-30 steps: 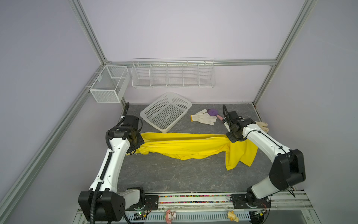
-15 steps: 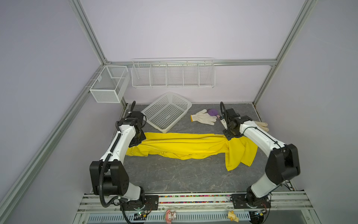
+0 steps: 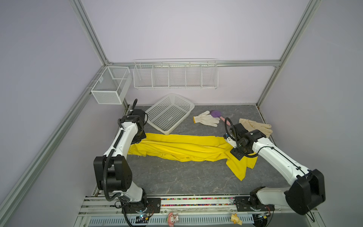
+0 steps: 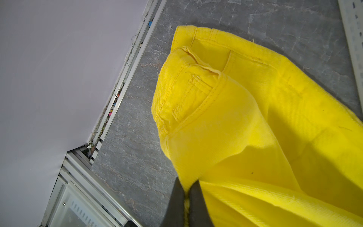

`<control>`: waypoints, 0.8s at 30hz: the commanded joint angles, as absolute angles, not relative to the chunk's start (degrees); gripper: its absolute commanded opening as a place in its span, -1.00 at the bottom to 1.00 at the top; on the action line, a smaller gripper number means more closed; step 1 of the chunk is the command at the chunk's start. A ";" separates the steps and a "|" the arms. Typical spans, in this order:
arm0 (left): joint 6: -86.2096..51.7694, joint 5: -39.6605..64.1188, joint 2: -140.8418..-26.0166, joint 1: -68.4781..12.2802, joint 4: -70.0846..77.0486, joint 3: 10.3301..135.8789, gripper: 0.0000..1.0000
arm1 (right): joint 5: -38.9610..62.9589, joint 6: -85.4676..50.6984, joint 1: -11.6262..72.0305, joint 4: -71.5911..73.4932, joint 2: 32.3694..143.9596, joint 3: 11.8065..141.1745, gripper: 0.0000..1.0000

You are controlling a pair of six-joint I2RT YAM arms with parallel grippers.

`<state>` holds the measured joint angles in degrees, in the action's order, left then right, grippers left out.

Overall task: Fold and stack the trousers
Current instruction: Flatten out the trousers at the center of the table.

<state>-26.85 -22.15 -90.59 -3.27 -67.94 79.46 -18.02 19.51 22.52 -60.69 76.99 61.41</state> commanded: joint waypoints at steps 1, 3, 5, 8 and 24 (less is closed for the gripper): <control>-25.44 -24.53 -91.32 -2.81 -68.83 81.90 -1.00 | -16.08 19.93 20.51 -60.81 79.52 66.14 0.27; -25.02 -24.46 -91.23 -2.75 -68.31 81.44 -1.00 | -7.51 21.05 21.85 -61.88 78.37 67.33 0.23; -24.55 -24.60 -91.56 -2.55 -68.46 81.38 -1.00 | -0.12 23.54 24.65 -63.97 76.78 65.74 0.22; -23.83 -25.05 -91.42 -2.20 -68.33 81.34 -1.00 | -0.29 29.48 30.35 -66.67 75.34 60.81 0.22; -21.98 -24.70 -92.88 -1.41 -67.77 82.66 -1.00 | -4.58 27.70 32.44 -52.04 86.67 50.83 0.29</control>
<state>-23.09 -23.11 -92.79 -2.11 -67.51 80.58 -5.93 27.86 32.77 -56.90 85.95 52.95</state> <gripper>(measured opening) 0.049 0.649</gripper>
